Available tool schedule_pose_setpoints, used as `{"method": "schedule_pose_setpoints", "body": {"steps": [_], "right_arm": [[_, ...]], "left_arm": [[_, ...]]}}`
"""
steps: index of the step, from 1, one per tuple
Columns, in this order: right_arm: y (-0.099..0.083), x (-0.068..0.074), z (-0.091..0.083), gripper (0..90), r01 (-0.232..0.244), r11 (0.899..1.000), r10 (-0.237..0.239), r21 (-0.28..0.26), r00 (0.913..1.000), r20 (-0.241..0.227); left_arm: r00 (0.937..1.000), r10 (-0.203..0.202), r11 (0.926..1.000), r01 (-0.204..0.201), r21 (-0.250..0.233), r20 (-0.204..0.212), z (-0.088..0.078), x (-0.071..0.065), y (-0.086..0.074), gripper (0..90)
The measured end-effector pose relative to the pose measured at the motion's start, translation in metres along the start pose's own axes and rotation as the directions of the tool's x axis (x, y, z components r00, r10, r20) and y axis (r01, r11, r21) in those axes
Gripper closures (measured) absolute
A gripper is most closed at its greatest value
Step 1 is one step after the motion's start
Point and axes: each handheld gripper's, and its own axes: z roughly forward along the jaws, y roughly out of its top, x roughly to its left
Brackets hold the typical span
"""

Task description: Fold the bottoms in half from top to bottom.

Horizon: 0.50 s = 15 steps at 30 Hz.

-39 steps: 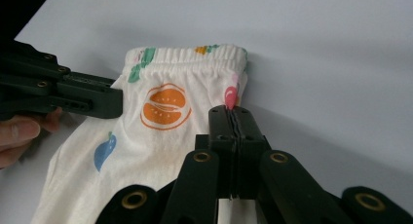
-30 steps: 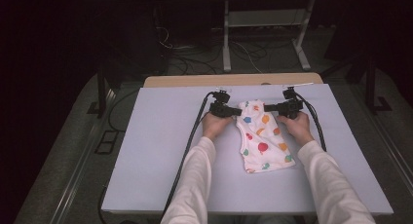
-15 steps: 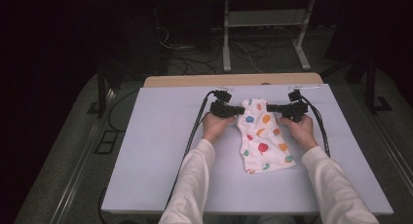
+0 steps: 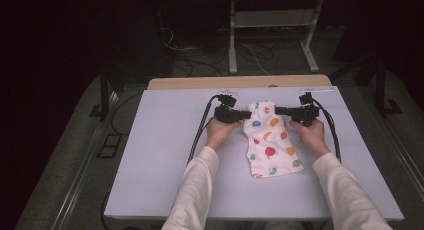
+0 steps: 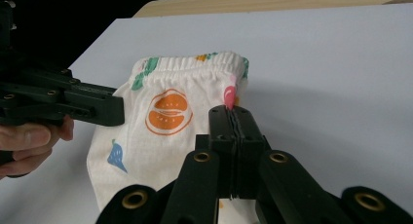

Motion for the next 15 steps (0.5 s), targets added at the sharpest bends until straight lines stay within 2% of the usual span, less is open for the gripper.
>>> {"method": "schedule_pose_setpoints", "body": {"steps": [8, 15], "right_arm": [[-0.003, 0.004, -0.006, 87.4, 0.012, 1.0, -0.012, 0.013, 0.9999, 0.0], [-0.002, 0.011, -0.016, 87.5, 0.039, 0.999, -0.039, 0.017, 0.9992, 0.005]], "left_arm": [[0.9997, -0.011, 0.9999, 0.011, -0.005, 0.022, -0.003, -0.004, -0.007, 88.4], [0.9996, 0.014, 0.9999, -0.014, -0.004, 0.025, -0.008, -0.014, -0.006, 88.4]]}}
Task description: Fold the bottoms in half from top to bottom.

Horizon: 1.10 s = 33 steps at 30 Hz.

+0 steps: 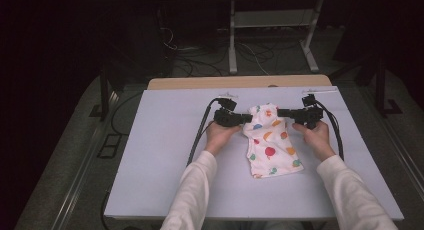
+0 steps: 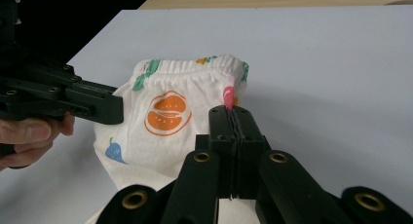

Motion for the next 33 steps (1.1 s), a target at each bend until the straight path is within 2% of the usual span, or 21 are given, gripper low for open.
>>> {"method": "schedule_pose_setpoints", "body": {"steps": [4, 8, 15, 19, 33], "right_arm": [[-0.002, 0.004, -0.004, 87.4, 0.003, 1.0, -0.003, 0.002, 1.0, -0.003], [-0.006, 0.005, -0.007, 87.4, -0.002, 1.0, 0.002, 0.009, 0.9999, -0.011], [-0.011, 0.009, -0.014, 87.4, 0.009, 1.0, -0.009, 0.012, 0.9999, -0.011], [-0.013, 0.01, -0.017, 87.4, 0.019, 1.0, -0.019, 0.018, 0.9998, -0.006], [-0.023, 0.014, -0.029, 87.4, 0.021, 1.0, -0.022, -0.004, 0.9995, -0.023]], "left_arm": [[0.9999, 0.007, 0.9999, -0.007, -0.009, 0.01, -0.004, -0.006, 0.0, 88.5], [0.9996, 0.026, 0.9996, -0.026, 0.006, 0.014, -0.005, -0.012, -0.001, 88.4], [0.9994, 0.031, 0.9995, -0.032, 0.002, 0.017, -0.008, -0.018, -0.005, 88.4], [0.9986, 0.048, 0.9988, -0.048, 0.004, 0.021, -0.009, -0.023, -0.006, 88.4], [0.996, 0.085, 0.9964, -0.085, 0.007, 0.03, -0.012, -0.036, -0.013, 88.4]]}}
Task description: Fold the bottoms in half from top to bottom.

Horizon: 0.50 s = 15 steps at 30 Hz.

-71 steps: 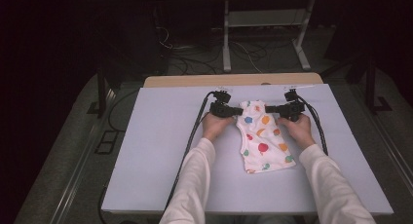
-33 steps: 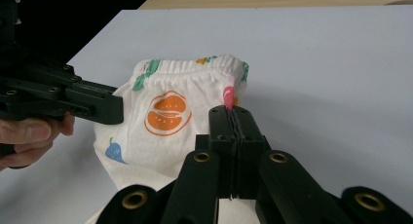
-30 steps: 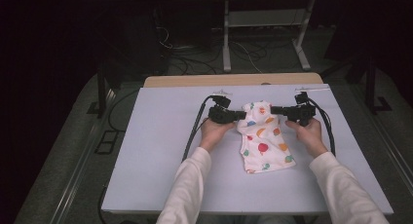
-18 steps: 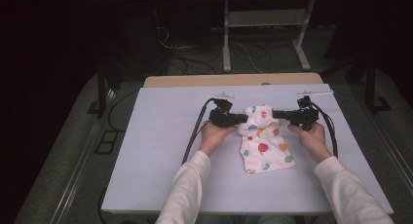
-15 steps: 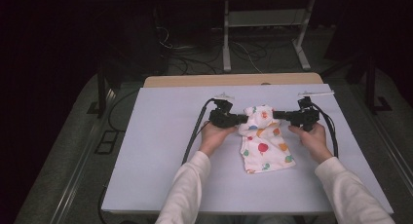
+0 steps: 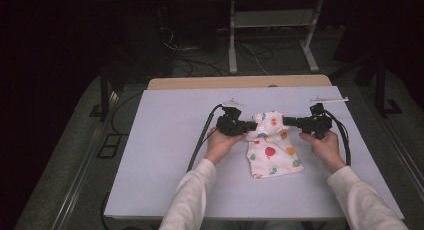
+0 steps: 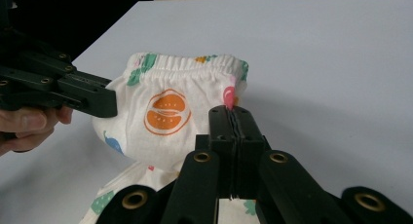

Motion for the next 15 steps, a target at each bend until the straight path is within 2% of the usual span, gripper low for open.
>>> {"method": "schedule_pose_setpoints", "body": {"steps": [15], "right_arm": [[-0.012, 0.006, -0.009, 87.4, 0.0, 1.0, 0.0, 0.013, 1.0, -0.007]], "left_arm": [[0.9998, 0.008, 0.9999, -0.008, 0.011, 0.016, 0.001, -0.008, -0.013, 88.4]]}}
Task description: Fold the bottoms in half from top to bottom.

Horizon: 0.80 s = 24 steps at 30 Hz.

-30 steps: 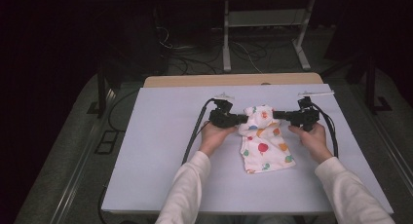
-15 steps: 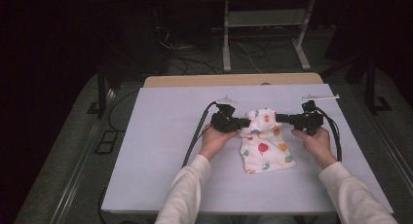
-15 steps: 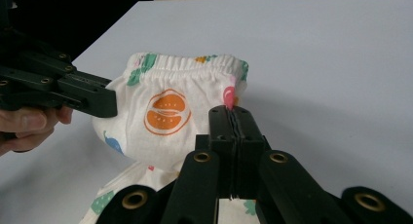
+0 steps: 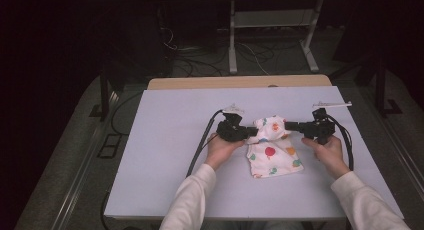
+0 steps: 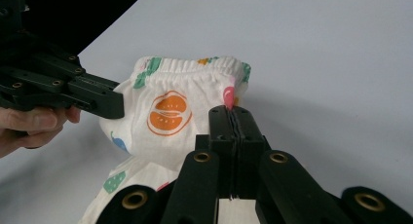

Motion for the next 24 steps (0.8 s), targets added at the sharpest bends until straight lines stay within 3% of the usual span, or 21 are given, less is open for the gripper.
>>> {"method": "schedule_pose_setpoints", "body": {"steps": [24], "right_arm": [[-0.017, 0.006, -0.011, 87.4, 0.012, 0.999, -0.013, 0.043, 0.9999, 0.01]], "left_arm": [[0.9985, 0.051, 0.9979, -0.052, 0.039, 0.02, 0.005, -0.015, -0.02, 88.4]]}}
